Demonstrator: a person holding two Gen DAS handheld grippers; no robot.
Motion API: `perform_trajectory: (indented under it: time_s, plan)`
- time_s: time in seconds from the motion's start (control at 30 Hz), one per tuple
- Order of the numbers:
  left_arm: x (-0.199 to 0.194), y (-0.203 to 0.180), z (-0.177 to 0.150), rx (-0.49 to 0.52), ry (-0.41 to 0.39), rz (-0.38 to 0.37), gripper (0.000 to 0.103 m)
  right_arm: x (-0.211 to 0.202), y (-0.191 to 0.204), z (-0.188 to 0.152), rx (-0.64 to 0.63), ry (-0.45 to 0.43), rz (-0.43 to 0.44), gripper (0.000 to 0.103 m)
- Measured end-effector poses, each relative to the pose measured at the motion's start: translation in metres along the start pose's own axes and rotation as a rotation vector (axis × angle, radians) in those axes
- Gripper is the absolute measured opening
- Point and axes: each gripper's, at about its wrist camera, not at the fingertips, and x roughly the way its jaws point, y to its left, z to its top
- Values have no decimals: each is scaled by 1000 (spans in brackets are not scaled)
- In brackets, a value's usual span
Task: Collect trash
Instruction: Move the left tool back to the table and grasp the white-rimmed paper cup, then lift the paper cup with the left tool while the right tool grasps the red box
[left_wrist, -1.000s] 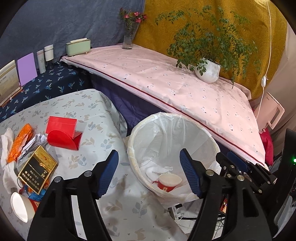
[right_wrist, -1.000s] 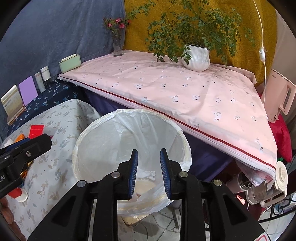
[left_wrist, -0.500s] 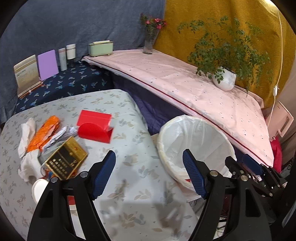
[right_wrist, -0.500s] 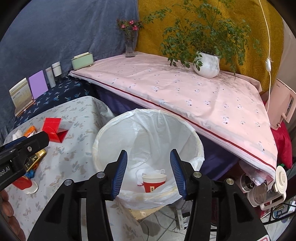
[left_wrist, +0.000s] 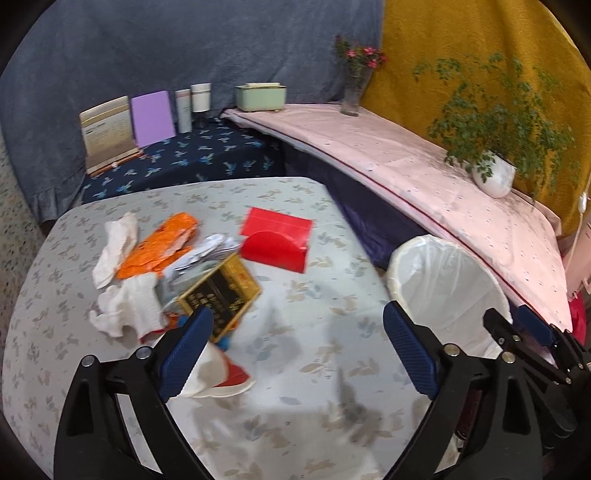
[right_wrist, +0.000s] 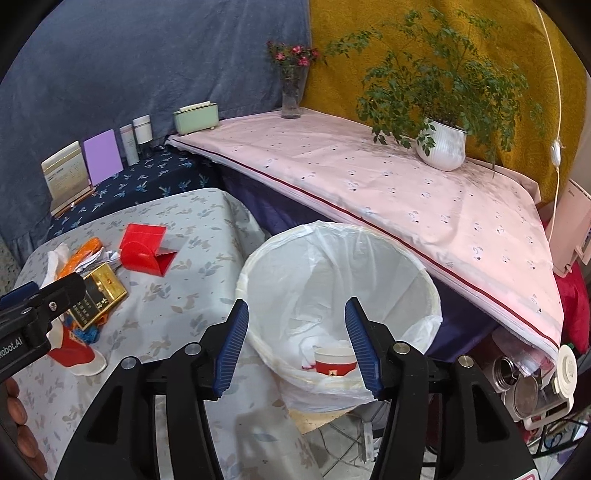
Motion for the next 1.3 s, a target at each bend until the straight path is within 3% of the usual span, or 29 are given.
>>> perform_trajectory:
  time_s: [0.27, 0.53, 1.0, 1.03, 1.1, 1.3]
  plan:
    - [-2, 47, -16, -65, 26, 82, 91, -2, 32, -3, -46, 6, 37, 53]
    - [6, 82, -39, -117, 81, 87, 91, -1, 63, -9, -82, 24, 75, 53]
    - [33, 81, -41, -117, 123, 50, 90, 11, 94, -14, -123, 57, 108, 53]
    - [34, 80, -41, -112, 124, 50, 86, 12, 95, -14, -124, 58, 108, 53]
    - [36, 80, -41, -103, 131, 33, 69, 13, 97, -14, -128, 61, 109, 53]
    - [28, 88, -40, -107, 111, 35, 68, 19, 105, -13, -139, 69, 121, 53]
